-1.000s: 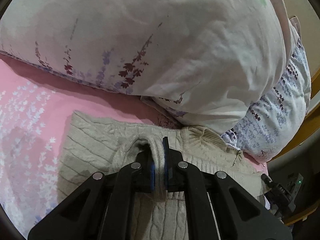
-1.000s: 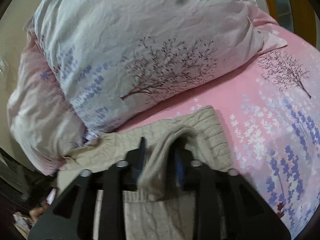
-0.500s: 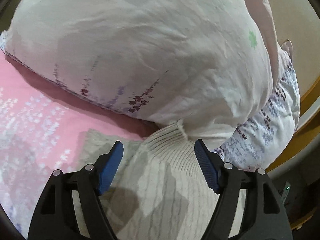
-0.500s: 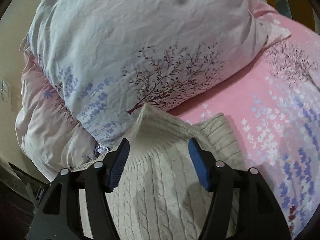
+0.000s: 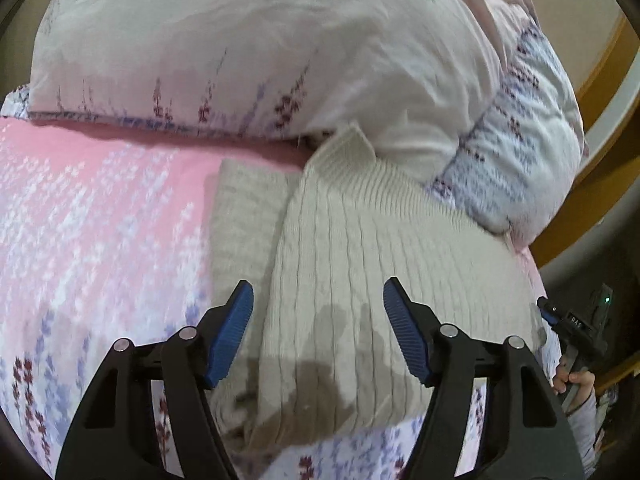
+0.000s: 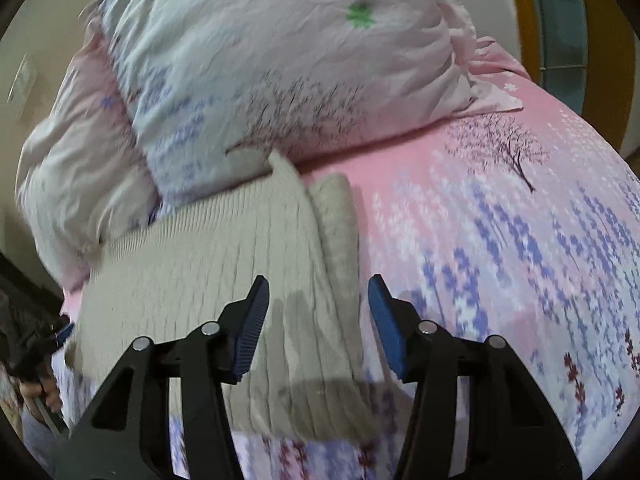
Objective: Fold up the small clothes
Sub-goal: 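Open both grippers and move them back over the folded sweater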
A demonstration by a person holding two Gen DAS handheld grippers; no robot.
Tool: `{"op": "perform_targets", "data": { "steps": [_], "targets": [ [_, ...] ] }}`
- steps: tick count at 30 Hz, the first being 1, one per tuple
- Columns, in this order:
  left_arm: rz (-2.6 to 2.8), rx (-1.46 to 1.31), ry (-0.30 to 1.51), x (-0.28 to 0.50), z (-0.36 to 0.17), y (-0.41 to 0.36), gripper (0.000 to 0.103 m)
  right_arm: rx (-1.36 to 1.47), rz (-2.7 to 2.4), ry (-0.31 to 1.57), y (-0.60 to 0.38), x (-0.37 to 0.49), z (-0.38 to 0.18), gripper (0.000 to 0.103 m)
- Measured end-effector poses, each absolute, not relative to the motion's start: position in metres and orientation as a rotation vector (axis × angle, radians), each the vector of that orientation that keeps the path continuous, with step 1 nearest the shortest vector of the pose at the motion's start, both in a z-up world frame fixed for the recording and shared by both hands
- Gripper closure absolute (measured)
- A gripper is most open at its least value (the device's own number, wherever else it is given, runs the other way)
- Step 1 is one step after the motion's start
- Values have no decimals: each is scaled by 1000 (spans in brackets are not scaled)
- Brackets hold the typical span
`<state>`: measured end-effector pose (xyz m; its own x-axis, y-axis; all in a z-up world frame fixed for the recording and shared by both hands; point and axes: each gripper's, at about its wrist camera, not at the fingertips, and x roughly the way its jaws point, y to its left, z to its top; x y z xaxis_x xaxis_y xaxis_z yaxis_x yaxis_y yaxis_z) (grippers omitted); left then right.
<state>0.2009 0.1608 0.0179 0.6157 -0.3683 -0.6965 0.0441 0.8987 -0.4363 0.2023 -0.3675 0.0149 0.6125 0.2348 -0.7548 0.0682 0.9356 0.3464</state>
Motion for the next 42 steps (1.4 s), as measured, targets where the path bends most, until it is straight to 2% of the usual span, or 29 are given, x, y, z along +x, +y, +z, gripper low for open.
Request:
{"op": "perform_targets", "data": {
  "steps": [4,6,7,9,11,14,17,23,28,31,32,33,37,39,42],
  "targets": [
    [-248,-385,899,190,10,156,45,324,117,954,-361,190,7,62],
    [-246,-373,896,185,9,155,52,319,121,954,-360,184,5,77],
    [-243,-376,897,183,7,154,55,316,126,948,-361,180,4,78],
    [-243,-383,899,182,6,155,75,315,128,932,-361,177,5,84],
    [-252,-404,907,181,5,157,87,332,128,918,-362,175,9,87],
    [-254,-419,903,178,5,160,95,343,131,892,-363,173,18,88],
    [-265,-424,896,173,7,161,96,346,131,869,-362,168,26,90],
    [-299,-486,860,154,14,187,96,360,140,843,-368,150,35,91],
    [-278,-474,907,156,-6,187,96,370,82,940,-372,157,6,90],
    [-271,-447,906,158,-4,182,96,334,49,950,-367,159,3,84],
    [-273,-441,909,158,-3,181,95,294,26,953,-363,159,7,72],
    [-271,-439,910,158,-2,182,91,258,-1,953,-360,159,9,61],
    [-231,-439,875,154,11,187,79,171,-84,856,-350,155,34,53],
    [-178,-409,831,151,21,186,51,148,-61,810,-342,155,44,46],
    [-158,-308,745,149,41,166,46,81,38,798,-307,166,50,42]
  ]
}}
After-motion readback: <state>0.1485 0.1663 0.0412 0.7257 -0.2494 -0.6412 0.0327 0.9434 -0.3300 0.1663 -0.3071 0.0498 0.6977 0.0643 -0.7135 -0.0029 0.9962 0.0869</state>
